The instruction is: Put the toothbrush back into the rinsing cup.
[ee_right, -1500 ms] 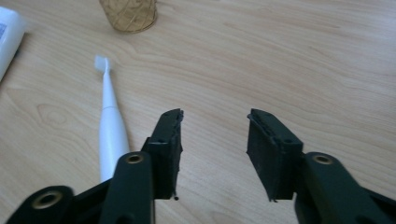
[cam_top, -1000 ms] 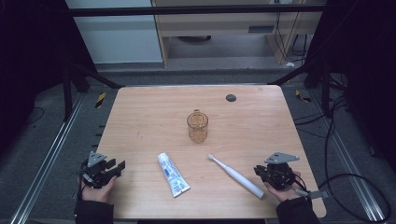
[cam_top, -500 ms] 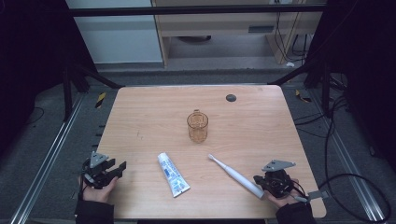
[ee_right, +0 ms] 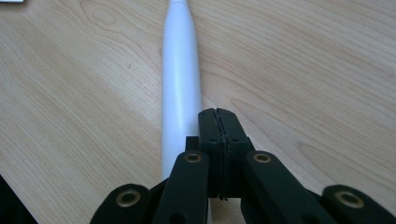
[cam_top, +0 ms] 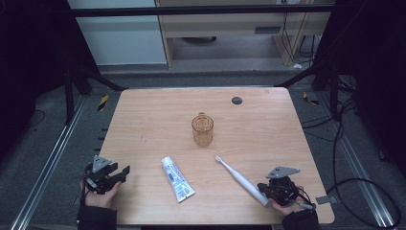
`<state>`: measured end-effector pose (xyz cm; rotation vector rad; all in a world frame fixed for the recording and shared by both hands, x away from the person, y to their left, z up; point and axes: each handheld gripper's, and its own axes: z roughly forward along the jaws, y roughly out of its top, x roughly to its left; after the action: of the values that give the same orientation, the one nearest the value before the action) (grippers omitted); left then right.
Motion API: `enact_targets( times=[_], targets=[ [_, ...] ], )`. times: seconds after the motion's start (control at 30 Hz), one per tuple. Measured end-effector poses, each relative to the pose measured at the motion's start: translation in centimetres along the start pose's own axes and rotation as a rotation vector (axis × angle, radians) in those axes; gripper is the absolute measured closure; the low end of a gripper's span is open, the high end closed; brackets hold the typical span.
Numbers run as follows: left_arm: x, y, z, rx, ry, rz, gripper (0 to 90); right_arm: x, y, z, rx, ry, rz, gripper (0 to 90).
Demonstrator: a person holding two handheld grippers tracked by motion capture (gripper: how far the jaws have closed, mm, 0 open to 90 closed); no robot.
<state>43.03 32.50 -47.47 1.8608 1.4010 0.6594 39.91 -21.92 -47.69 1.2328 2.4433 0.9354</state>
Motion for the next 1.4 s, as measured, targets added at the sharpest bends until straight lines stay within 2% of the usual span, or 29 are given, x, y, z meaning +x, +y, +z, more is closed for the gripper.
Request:
enact_targets(
  times=[0.4, 0.7, 0.8, 1.03, 1.1, 1.2, 1.3, 1.4],
  targets=[
    [0.0, 0.0, 0.0, 0.001, 0.003, -0.001, 44.9, 0.4, 0.1, 0.2, 0.009, -0.009, 0.01, 87.7],
    [-0.1, 0.1, 0.2, 0.007, -0.004, 0.004, 43.1, -0.4, 0.9, -0.9, -0.028, -0.072, 0.069, 73.9],
    [-0.1, 0.1, 0.3, 0.01, -0.003, 0.007, 42.3, -0.5, 1.4, -0.9, -0.02, -0.087, 0.087, 68.7],
    [-0.2, 0.1, 0.5, 0.019, -0.004, 0.011, 41.0, -0.5, 3.5, -1.0, -0.018, -0.083, 0.116, 59.1],
    [-0.2, 0.1, 0.6, 0.023, -0.004, 0.009, 40.8, -0.5, 4.0, -1.0, 0.004, -0.083, 0.135, 56.9],
    [-0.3, 0.1, 0.6, 0.028, -0.004, 0.014, 40.7, -0.4, 4.7, -1.0, 0.004, -0.095, 0.137, 55.6],
    [-0.3, 0.1, 0.6, 0.027, -0.004, 0.014, 40.6, -0.2, 5.4, -0.9, 0.006, -0.088, 0.14, 54.2],
    [-0.3, 0.1, 0.6, 0.028, -0.003, 0.015, 40.5, 0.2, 6.5, -0.8, 0.008, -0.087, 0.12, 54.3]
  ],
)
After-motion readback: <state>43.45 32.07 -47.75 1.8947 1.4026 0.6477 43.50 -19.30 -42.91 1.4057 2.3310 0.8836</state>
